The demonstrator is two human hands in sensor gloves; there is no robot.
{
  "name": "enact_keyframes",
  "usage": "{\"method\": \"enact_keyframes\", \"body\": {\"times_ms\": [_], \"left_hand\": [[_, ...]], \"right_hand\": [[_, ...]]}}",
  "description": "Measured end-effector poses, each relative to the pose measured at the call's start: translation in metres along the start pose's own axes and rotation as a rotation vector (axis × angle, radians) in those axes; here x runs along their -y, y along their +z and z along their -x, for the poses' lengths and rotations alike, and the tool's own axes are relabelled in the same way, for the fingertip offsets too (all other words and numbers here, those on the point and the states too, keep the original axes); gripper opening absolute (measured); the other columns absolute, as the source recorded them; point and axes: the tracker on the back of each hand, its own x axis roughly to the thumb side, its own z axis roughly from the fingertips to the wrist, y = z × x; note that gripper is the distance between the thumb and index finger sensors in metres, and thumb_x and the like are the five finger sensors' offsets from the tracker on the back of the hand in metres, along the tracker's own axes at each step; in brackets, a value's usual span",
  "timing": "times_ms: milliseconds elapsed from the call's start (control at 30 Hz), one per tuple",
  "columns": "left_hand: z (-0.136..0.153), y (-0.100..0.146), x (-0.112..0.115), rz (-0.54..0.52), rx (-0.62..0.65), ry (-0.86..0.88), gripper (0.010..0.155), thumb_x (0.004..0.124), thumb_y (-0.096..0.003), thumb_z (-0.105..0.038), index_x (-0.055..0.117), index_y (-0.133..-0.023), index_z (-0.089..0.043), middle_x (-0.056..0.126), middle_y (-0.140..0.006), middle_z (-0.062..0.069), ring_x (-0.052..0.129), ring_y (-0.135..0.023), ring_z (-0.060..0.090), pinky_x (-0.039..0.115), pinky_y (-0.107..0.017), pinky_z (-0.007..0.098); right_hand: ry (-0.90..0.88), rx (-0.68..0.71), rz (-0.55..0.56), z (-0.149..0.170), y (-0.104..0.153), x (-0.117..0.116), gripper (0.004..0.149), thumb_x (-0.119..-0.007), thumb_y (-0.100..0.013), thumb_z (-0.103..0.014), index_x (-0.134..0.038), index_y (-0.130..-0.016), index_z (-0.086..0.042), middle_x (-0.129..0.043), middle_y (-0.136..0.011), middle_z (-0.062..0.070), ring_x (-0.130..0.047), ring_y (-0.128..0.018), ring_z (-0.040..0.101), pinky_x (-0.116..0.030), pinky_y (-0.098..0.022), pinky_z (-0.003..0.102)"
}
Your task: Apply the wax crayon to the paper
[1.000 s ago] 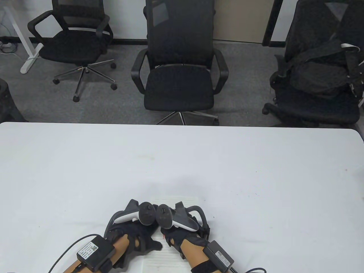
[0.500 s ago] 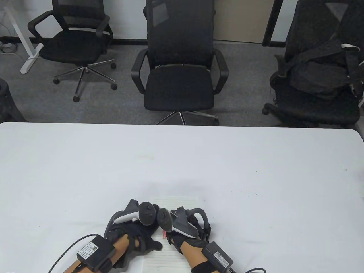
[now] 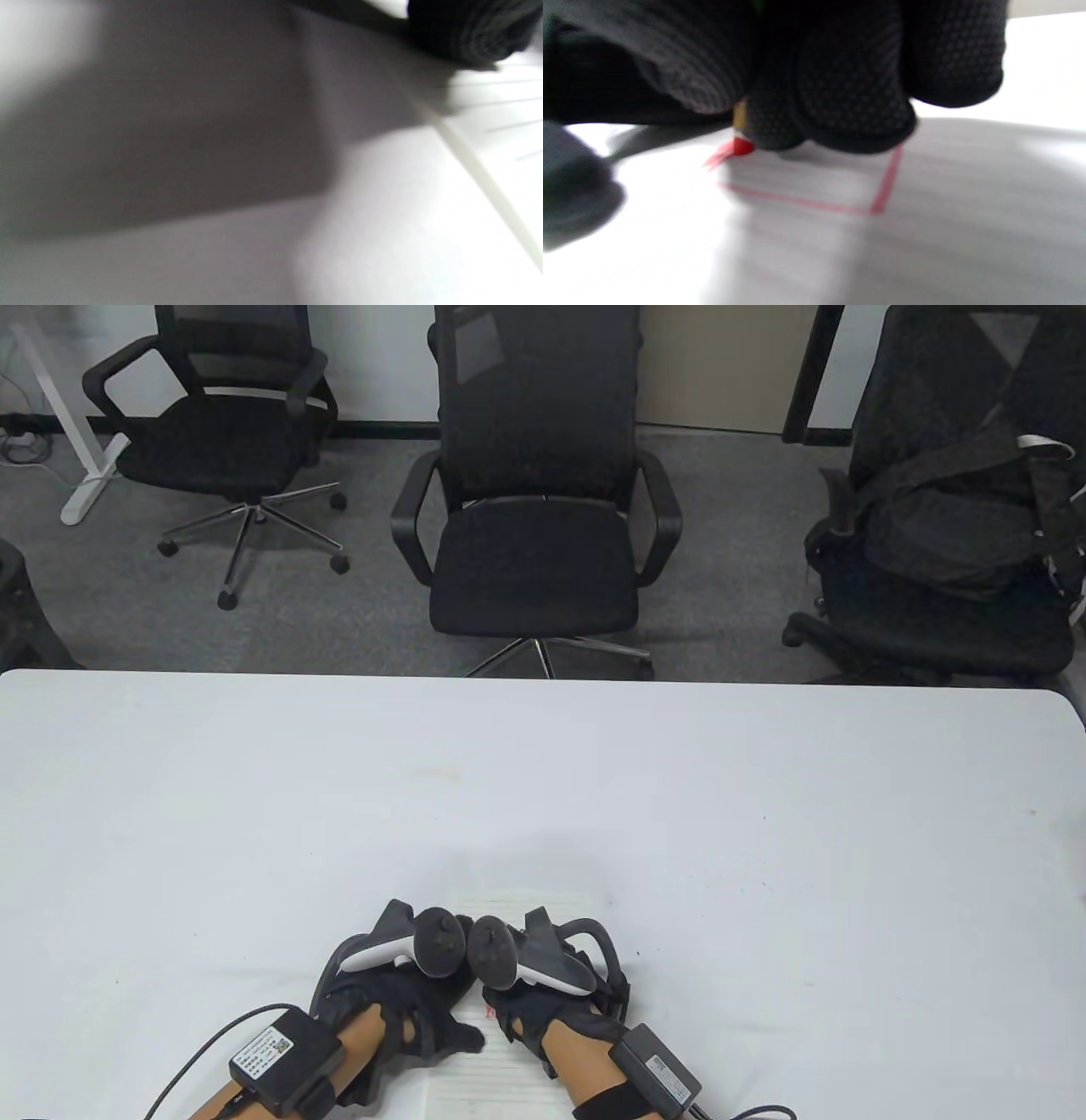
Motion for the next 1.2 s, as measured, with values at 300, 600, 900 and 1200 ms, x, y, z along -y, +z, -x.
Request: {"method": "enact_keyframes", "body": {"times_ms": [300, 600, 900, 1200], "left_hand": [[0.0002, -0.0002, 0.0, 0.0, 0.0, 0.001, 0.103, 0.075, -0.0362, -0.079, 0.0, -0.102, -0.051, -0.014, -0.105, -0.019, -0.014, -0.104, 0.016, 0.002, -0.072, 0.06], [0.0003, 0.0, 0.0, 0.0, 0.001, 0.002, 0.103, 0.075, -0.0362, -0.079, 0.0, -0.102, -0.051, -0.014, -0.105, -0.019, -0.014, -0.104, 0.016, 0.002, -0.072, 0.06], [0.0005, 0.0001, 0.0002, 0.001, 0.003, 0.006, 0.103, 0.075, -0.0362, -0.079, 0.0, -0.102, -0.051, -0.014, -0.105, -0.02, -0.015, -0.104, 0.015, 0.001, -0.072, 0.06], [0.0006, 0.0001, 0.0, 0.002, 0.001, 0.004, 0.103, 0.075, -0.0362, -0.079, 0.0, -0.102, -0.051, -0.014, -0.105, -0.019, -0.015, -0.104, 0.016, 0.001, -0.072, 0.06]], "right_hand": [[0.02, 0.051, -0.018, 0.0006, -0.0013, 0.0011, 0.04, -0.086, -0.039, -0.037, -0.086, -0.075, -0.021, -0.099, -0.059, 0.008, -0.1, -0.036, 0.02, -0.086, -0.04, 0.047], [0.072, 0.05, 0.102, -0.0008, 0.0036, -0.0007, 0.039, -0.087, -0.038, -0.036, -0.087, -0.074, -0.021, -0.099, -0.058, 0.008, -0.1, -0.035, 0.02, -0.087, -0.039, 0.047], [0.069, 0.02, 0.175, 0.0037, 0.0039, -0.0025, 0.039, -0.086, -0.038, -0.038, -0.086, -0.075, -0.023, -0.099, -0.06, 0.006, -0.1, -0.036, 0.019, -0.087, -0.039, 0.046], [0.077, -0.007, 0.179, 0.004, 0.0039, -0.0023, 0.039, -0.086, -0.038, -0.037, -0.087, -0.075, -0.023, -0.099, -0.06, 0.006, -0.101, -0.036, 0.019, -0.087, -0.04, 0.046]]}}
